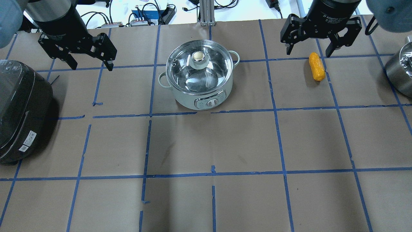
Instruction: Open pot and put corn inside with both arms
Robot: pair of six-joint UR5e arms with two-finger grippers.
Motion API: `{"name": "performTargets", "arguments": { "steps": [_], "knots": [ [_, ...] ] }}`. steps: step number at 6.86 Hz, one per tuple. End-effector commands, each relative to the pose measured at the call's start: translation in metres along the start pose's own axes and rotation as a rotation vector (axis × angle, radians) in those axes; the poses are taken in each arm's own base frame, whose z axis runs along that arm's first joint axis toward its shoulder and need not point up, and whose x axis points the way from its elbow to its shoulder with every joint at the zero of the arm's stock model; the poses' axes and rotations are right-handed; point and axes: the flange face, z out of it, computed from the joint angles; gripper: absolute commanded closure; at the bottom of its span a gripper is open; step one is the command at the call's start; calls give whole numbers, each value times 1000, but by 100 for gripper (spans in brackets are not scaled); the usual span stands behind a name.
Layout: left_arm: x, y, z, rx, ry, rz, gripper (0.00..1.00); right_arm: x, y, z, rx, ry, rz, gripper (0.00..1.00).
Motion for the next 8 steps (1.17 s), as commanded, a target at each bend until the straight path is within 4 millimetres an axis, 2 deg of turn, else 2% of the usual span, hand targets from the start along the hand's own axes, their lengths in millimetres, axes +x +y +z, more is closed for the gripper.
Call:
{"name": "performTargets", "arguments": {
  "steps": [1, 3, 6, 7, 8],
  "knots": [
    [0, 0, 0, 0, -1, 0, 0, 0, 0, 0, 0, 0, 0, 0],
    [0, 0, 0, 0, -1, 0, 0, 0, -1, 3, -5, 7, -3, 0],
    [6, 0, 0, -1, -1, 3, 0, 28, -17, 3, 16, 84, -114, 0],
    [7, -10, 6, -10, 0, -10, 0, 41, -34, 25, -10, 86, -112, 0],
    [24, -19, 9, 12, 1, -28, 0, 71, -84, 70, 16, 111, -245, 1]
  ]
}}
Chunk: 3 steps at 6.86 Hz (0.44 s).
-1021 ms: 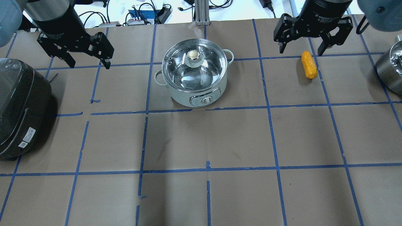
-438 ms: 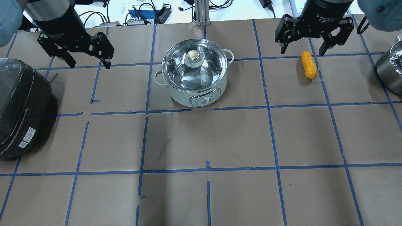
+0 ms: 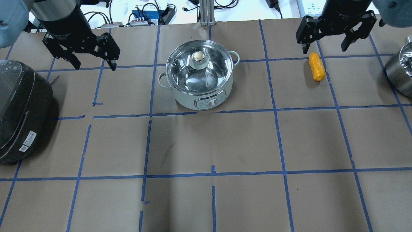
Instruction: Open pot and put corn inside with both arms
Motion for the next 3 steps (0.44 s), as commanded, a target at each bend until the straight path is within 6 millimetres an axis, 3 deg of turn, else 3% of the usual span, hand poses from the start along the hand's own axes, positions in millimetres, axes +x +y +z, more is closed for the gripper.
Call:
{"name": "performTargets", "arguments": {
  "steps": [1, 2, 3],
  "knots": [
    [51, -22, 14, 58, 0, 4, 0, 74, -73, 85, 61, 30, -127, 2],
    [109, -46, 35, 144, 12, 5, 0, 106, -101, 135, 68, 34, -78, 5],
    [163, -55, 38, 170, 5, 72, 0, 114, -127, 183, 74, 5, -59, 5]
  ]
}}
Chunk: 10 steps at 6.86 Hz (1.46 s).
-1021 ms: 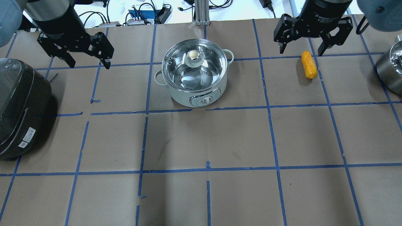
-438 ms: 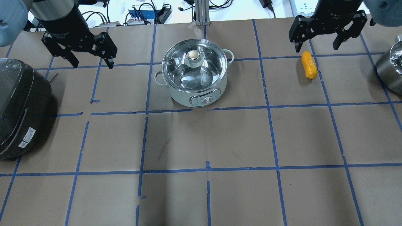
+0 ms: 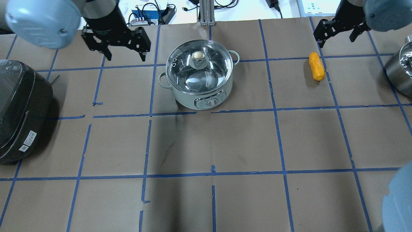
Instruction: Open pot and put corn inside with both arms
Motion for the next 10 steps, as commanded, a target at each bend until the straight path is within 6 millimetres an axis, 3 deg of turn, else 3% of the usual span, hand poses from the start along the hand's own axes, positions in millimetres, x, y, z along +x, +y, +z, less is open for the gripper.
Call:
{"name": "performTargets", "arguments": {
  "steps": [1, 2, 3, 4, 5, 6, 7, 9, 10],
  "knots": [
    [80, -35, 23, 54, 2, 67, 0, 24, -45, 110, 31, -19, 25, 12],
    [93, -61, 49, 52, 9, 67, 0, 25, -56, 142, 19, -28, 25, 12],
    [100, -86, 61, 74, 16, 62, 0, 20, -58, 177, 18, -52, 23, 9],
    [103, -93, 78, 56, 14, 62, 0, 15, -54, 202, -4, -66, 25, 7],
    [108, -100, 100, 38, 12, 65, 0, 14, -52, 206, -13, -66, 27, 18],
    [111, -101, 105, 40, 12, 66, 0, 15, -50, 207, -24, -55, 27, 64],
    [113, -102, 112, 39, 15, 45, 0, 12, -46, 207, -31, -75, 28, 88],
    [123, -102, 119, 37, 60, -16, 0, 11, -46, 195, -2, -84, 19, 93],
    [125, -100, 121, 25, 58, -35, 0, 15, -48, 171, 21, -66, 15, 93]
  ]
}}
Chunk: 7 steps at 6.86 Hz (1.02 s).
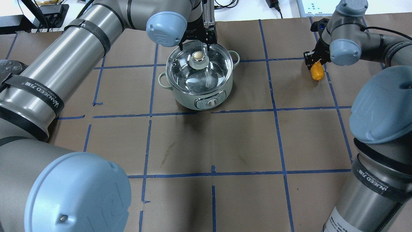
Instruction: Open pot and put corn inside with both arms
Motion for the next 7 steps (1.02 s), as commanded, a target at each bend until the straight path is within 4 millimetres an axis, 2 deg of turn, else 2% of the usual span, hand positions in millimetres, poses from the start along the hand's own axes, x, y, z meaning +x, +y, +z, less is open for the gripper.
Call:
{"name": "performTargets", "arguments": {
  "steps": [1, 2, 3, 4, 5, 6, 7],
  "knots": [
    [3, 2, 2, -10, 5, -36, 0, 1, 1, -59, 39, 21, -19, 93],
    [3, 3, 5, -14, 4, -52, 0, -3, 10, -113, 28, 12, -19, 93],
    [4, 3, 6, -21, 16, -57, 0, -20, 19, -158, 22, 6, -27, 92],
    [4, 5, 7, -27, 18, -63, 4, -54, 36, -213, 3, -5, -21, 92],
    [3, 11, 12, -85, 4, -73, 35, -93, 49, -240, -14, -26, 44, 92],
    [2, 13, 8, -92, 2, -73, 72, -141, 52, -240, -12, -22, 18, 93],
    [2, 14, 7, -100, 2, -74, 92, -152, 53, -244, -8, -20, 33, 92]
  ]
}}
